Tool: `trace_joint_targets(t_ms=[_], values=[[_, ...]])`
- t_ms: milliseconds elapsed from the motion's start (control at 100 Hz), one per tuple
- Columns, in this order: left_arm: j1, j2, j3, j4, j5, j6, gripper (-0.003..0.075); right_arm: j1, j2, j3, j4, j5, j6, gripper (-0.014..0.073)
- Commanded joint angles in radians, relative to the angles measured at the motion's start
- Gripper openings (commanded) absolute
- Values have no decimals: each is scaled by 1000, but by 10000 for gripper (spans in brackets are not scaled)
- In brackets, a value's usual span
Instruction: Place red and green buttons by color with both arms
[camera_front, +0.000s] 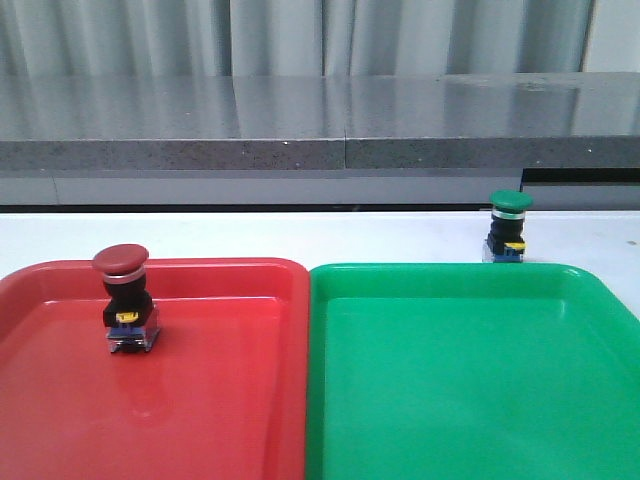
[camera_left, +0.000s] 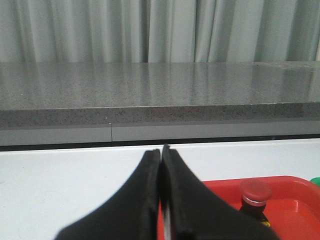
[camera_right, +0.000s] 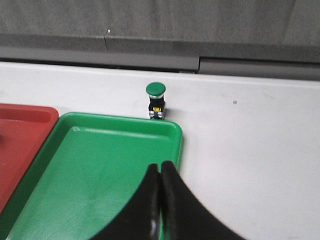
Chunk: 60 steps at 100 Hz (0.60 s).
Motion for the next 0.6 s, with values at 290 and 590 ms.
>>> trace_joint_targets(t_ms=[290,590], values=[[1,-31,42,-2,-82,0,-19,-4,181,-82,43,-78,-3,-67],[1,-31,42,-2,-82,0,-19,-4,186,-82,47,-55,-3,33]])
